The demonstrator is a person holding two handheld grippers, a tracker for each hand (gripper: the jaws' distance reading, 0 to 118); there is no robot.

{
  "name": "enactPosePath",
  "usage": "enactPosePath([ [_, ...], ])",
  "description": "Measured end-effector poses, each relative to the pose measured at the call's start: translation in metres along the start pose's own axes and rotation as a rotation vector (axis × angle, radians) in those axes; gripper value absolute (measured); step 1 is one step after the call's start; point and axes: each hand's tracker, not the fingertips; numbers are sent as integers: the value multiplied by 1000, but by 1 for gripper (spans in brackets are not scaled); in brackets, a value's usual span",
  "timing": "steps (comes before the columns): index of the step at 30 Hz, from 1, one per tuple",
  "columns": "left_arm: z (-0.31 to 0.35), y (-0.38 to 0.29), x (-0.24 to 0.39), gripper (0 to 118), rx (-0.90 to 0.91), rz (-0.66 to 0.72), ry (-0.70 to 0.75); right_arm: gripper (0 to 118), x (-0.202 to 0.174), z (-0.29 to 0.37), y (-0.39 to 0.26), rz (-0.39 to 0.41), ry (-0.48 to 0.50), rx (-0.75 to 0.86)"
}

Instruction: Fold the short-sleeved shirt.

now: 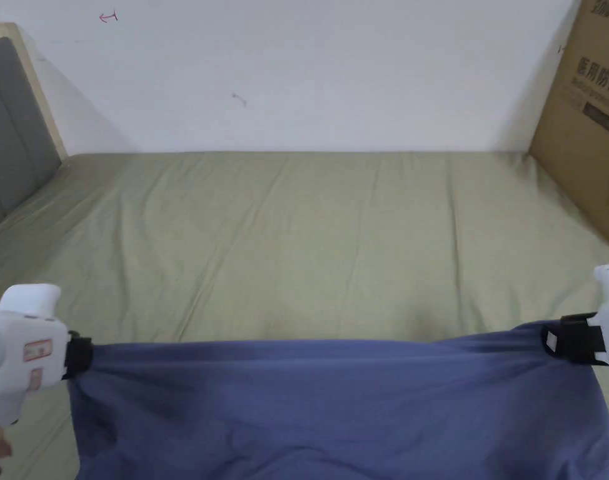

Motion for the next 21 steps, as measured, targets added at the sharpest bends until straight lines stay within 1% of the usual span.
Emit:
enactPosePath([
  [4,43,-66,-7,1,-5,24,-30,0,-10,44,-69,33,5,-29],
  [5,48,-83,-7,1,-33,30,-24,0,-12,48,-92,13,7,-61],
  [7,49,-121,-12,1,-72,56,-18,0,-14,51,-136,-34,47,-113],
  [9,43,-153,-17,1,-143,122,-20,0,-14,46,-180,-112,66,-176],
  [10,40,-166,-20,1,-165,140,-30,0,-14,40,-197,-136,62,-194],
  [11,37,-178,-21,2,-183,151,-48,0,-13,33,-212,-147,37,-221],
  [12,33,-188,-21,6,-187,153,-40,0,-13,28,-226,-141,30,-228],
  [13,33,-192,-19,15,-190,156,-30,0,-13,25,-229,-149,25,-242],
  [14,32,-198,-18,37,-176,156,-12,0,-15,23,-235,-166,12,-241],
  [15,32,-198,-17,56,-169,132,37,9,-17,24,-235,-162,7,-223],
  [16,33,-197,-17,74,-161,118,75,38,-20,26,-233,-160,4,-216],
  [17,35,-196,-16,89,-150,120,80,64,-24,29,-230,-157,-3,-213],
  [18,43,-193,-16,93,-145,125,70,80,-28,31,-226,-146,-4,-206],
  [19,48,-190,-17,92,-128,138,56,83,-30,35,-221,-121,-24,-196],
  [21,60,-182,-20,93,-85,190,19,83,-40,44,-208,-41,-71,-158],
])
